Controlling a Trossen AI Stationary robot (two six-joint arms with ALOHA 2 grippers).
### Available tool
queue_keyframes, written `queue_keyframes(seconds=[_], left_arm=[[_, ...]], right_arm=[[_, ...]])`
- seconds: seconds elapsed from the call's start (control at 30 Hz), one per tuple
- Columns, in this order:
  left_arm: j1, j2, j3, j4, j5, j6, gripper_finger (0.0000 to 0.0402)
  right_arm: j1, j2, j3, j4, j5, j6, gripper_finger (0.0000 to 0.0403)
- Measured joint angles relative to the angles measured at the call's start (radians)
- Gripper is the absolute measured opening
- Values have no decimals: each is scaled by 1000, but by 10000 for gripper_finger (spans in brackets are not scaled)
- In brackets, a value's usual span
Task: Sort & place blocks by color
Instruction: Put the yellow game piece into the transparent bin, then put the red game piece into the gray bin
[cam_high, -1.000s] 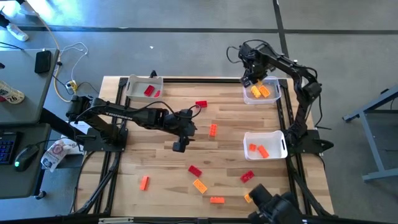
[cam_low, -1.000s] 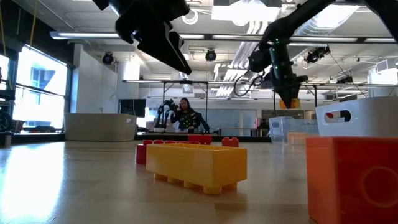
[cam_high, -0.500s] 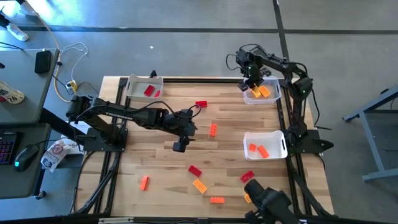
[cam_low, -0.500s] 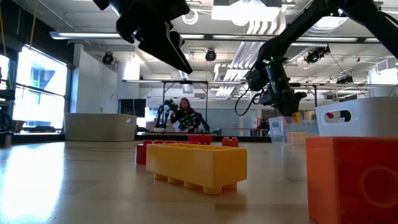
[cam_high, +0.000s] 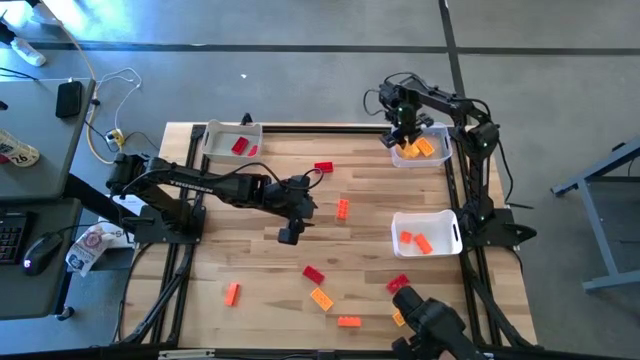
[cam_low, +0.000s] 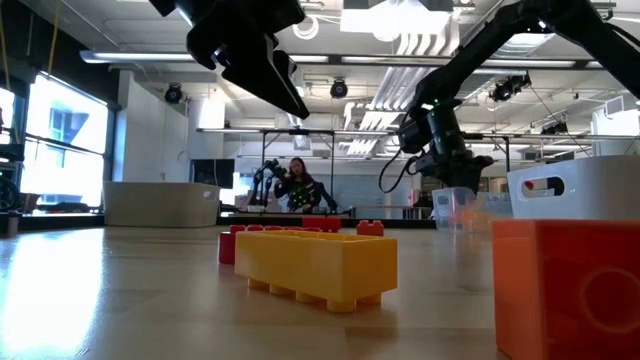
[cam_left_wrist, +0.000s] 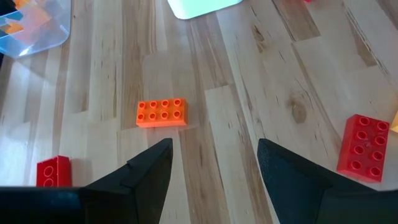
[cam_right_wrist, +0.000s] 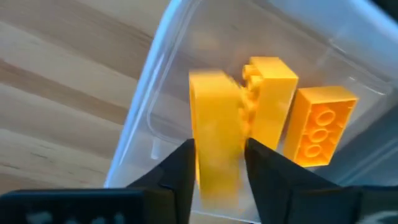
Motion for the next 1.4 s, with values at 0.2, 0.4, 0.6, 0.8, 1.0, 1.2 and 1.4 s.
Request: queue_keyframes(seconds=[0.2, 0.4, 0.6, 0.8, 1.0, 1.2, 1.4], left_arm=[[0, 0, 0, -7, 14, -6, 223], [-8, 0, 0, -7, 14, -28, 223], [-69, 0, 0, -7, 15, -25, 223], [-145, 0, 0, -10, 15, -28, 223], [-212, 1, 0, -9, 16, -69, 223], [-268, 37, 2, 21, 18, -69, 223], [-301, 101, -1, 39, 14, -71, 223]], right_arm=[[2, -1, 0, -3, 69, -9, 169], [3, -48, 0, -54, 71, 9, 170], [25, -160, 0, -63, 71, 46, 157], [80, -275, 0, -56, 72, 103, 154], [157, -377, 0, -20, 73, 145, 154], [222, -440, 0, 34, 73, 176, 154], [272, -452, 0, 46, 73, 203, 154]])
